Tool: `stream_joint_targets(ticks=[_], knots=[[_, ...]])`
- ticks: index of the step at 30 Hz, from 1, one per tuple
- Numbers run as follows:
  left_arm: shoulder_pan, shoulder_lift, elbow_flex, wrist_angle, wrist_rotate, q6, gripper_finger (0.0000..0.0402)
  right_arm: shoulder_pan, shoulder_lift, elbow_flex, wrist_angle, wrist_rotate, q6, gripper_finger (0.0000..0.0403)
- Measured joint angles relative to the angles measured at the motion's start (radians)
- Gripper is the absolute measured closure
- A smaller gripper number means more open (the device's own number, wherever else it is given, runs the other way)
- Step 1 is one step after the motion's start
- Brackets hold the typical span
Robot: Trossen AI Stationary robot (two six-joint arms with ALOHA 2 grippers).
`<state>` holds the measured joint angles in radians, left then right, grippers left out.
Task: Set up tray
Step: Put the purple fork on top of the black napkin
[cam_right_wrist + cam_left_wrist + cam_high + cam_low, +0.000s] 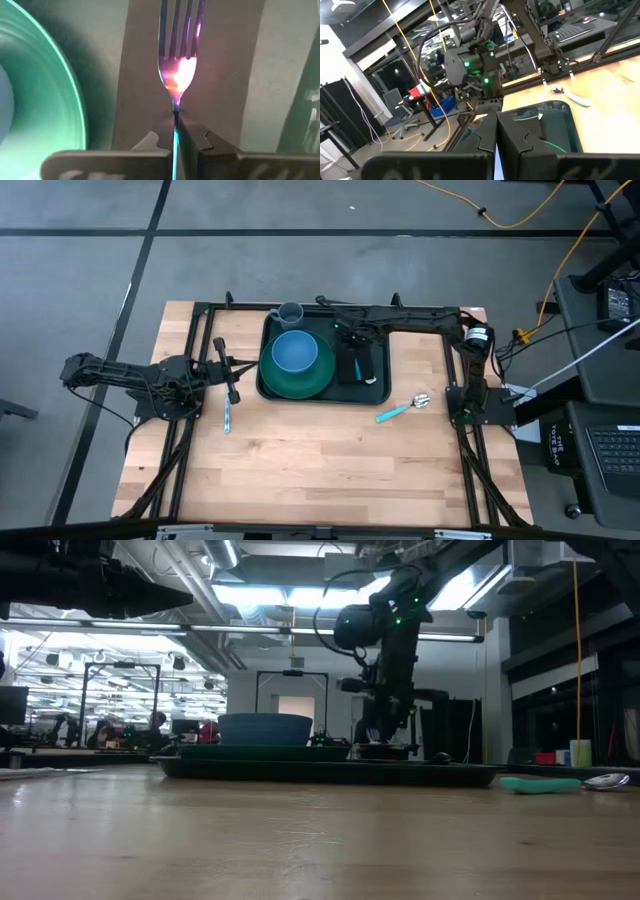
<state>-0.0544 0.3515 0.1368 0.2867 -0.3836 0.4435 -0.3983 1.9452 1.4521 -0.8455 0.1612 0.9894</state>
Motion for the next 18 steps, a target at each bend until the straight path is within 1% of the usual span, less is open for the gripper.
stream_joint_targets(ticks=[5,10,18], knots=[[0.0,0.0,0.0,0.0,-0.001,0.047,0.0397,-0.001,0.019,0.0,0.01,0.005,0.001,0.0392],[0.0,0.0,0.0,0.0,-0.001,0.051,0.0398,-0.001,0.028,0.0,0.017,0.061,0.003,0.0392],[0.0,0.0,0.0,0.0,0.0,0.069,0.0396,-0.001,0.052,-0.001,0.033,0.064,0.002,0.0392]])
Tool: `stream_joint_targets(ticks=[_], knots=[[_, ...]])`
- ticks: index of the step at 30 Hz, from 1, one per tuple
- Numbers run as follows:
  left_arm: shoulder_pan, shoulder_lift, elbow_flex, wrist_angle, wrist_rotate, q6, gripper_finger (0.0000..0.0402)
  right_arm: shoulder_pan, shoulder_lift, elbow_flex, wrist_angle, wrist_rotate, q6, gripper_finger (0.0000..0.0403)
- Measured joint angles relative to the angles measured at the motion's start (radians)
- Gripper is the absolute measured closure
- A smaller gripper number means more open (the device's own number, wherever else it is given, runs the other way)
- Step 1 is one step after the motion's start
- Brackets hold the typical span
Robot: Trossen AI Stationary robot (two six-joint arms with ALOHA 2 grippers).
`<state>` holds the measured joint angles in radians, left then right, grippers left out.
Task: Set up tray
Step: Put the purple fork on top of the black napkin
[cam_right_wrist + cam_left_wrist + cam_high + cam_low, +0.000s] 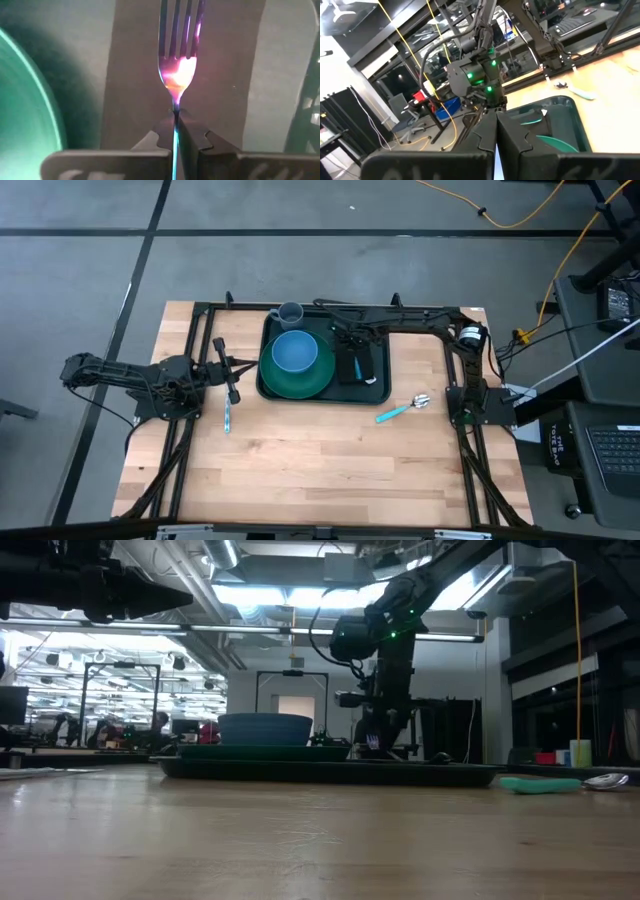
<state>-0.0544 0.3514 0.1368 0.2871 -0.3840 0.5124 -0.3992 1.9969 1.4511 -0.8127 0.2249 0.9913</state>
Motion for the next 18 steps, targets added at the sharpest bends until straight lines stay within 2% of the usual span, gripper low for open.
stream_joint_targets(ticks=[18], knots=[[0.0,0.0,0.0,0.0,0.0,-0.001,0.0399,0.0,0.031,-0.001,0.032,-0.032,-0.027,0.039]])
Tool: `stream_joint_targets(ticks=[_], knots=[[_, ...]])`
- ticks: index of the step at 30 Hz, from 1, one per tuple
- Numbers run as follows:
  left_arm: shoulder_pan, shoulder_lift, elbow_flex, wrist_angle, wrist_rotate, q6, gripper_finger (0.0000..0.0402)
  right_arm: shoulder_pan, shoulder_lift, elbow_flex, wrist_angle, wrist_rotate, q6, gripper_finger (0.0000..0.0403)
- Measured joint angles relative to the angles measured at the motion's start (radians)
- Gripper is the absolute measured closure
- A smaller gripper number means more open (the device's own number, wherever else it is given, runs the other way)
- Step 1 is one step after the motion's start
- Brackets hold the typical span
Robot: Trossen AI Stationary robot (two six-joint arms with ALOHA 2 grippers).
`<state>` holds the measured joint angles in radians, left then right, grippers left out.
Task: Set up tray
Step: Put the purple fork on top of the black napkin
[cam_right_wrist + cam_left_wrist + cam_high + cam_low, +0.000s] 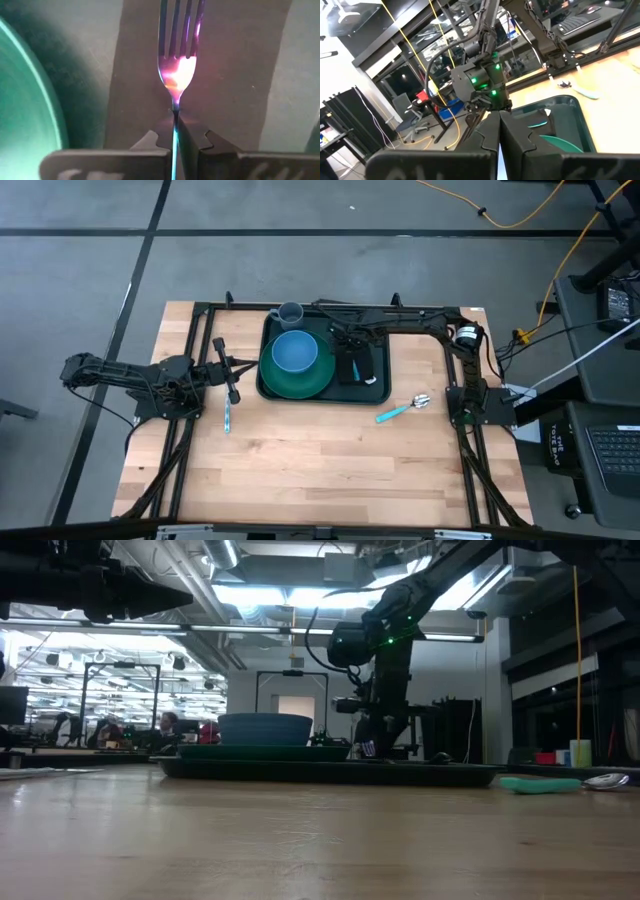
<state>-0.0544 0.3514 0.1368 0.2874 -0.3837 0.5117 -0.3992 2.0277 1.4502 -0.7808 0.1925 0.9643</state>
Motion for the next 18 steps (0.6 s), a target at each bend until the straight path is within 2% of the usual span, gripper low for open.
stream_joint_targets(ticks=[18], knots=[[0.0,0.0,0.0,0.0,0.0,0.0,0.0398,-0.011,0.0,0.0,0.003,-0.003,-0.035,0.0389]])
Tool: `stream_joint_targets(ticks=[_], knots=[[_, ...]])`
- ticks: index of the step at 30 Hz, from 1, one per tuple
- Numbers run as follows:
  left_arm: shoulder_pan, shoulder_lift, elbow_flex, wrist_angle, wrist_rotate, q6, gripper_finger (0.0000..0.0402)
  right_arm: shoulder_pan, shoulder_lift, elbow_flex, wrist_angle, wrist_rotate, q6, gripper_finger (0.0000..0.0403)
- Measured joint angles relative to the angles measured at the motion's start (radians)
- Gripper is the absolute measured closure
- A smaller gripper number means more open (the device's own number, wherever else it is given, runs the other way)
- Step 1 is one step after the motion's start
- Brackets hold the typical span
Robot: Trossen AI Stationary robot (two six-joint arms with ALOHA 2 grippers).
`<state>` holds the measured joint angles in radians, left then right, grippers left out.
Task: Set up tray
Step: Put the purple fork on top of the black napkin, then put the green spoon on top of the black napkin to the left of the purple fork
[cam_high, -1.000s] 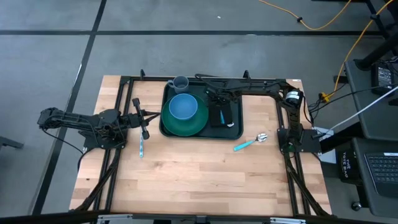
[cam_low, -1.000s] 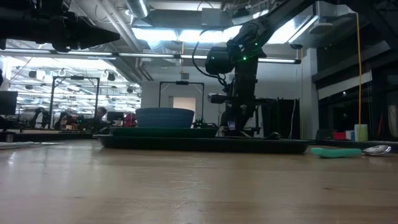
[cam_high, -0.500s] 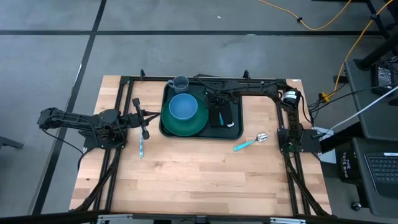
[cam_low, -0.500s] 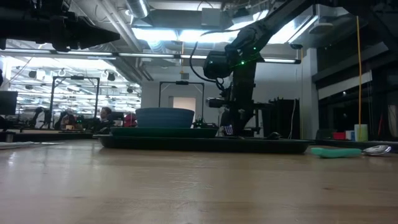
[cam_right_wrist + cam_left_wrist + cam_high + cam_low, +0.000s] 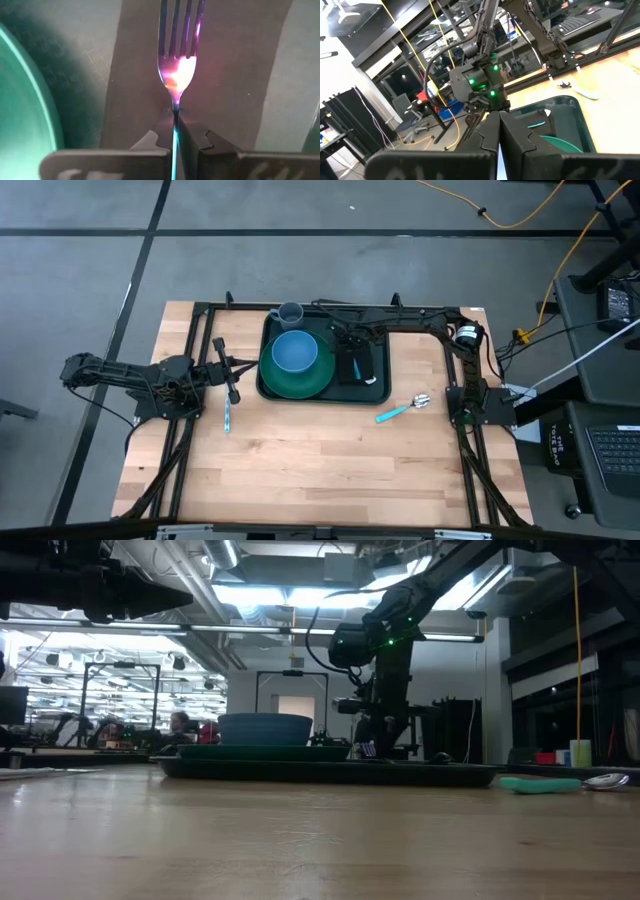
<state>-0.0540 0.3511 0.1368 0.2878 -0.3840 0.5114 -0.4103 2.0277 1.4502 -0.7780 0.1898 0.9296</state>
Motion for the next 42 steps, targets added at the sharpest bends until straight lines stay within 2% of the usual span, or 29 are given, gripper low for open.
stream_joint_targets(ticks=[16,27,42], knots=[[0.0,0.0,0.0,0.0,0.0,0.0,0.0396,-0.006,0.0,0.0,0.0,0.0,0.001,0.0389],[0.0,0.0,0.0,0.0,0.0,0.0,0.0396,-0.011,0.0,0.0,0.0,0.0,0.002,0.0353],[0.0,0.0,0.0,0.0,0.0,0.0,0.0396,-0.017,-0.017,0.0,-0.01,-0.013,-0.072,0.035]])
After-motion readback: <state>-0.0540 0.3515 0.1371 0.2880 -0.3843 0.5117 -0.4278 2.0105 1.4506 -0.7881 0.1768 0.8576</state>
